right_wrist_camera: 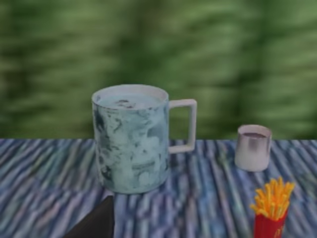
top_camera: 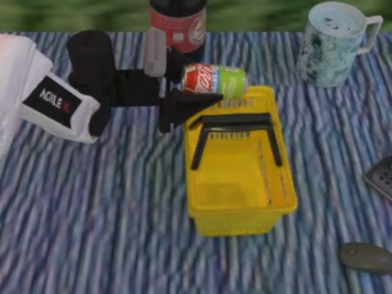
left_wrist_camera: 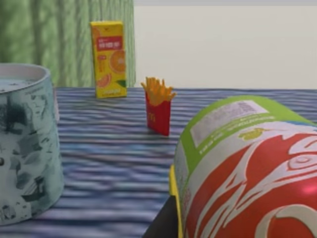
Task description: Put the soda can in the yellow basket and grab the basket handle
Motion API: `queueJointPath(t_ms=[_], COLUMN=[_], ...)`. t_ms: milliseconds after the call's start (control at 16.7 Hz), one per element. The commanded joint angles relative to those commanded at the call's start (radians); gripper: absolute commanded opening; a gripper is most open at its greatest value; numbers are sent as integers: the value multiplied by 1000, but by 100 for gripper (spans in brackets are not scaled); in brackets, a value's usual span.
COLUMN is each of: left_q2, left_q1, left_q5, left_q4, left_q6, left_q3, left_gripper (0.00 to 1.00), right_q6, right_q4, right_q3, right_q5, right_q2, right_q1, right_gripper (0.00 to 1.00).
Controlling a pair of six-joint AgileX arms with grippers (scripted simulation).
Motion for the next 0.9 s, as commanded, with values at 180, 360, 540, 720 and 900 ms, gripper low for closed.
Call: queueJointPath(t_ms=[180,360,540,720,900], left_q2=[0,0,0,0,0], left_q1=[0,0,0,0,0], left_q5=[0,0,0,0,0], left_q4=[0,0,0,0,0], left_q6=[0,0,0,0,0], left_q3=[0,0,0,0,0], left_gripper=[23,45,68,90,100], right_q6=[0,0,0,0,0], right_q4=[0,0,0,0,0], right_q3=[0,0,0,0,0], right_q5=[0,0,0,0,0], right_q2=[0,0,0,0,0], right_q1=[0,0,0,0,0], right_gripper=[100,100,100,100,100])
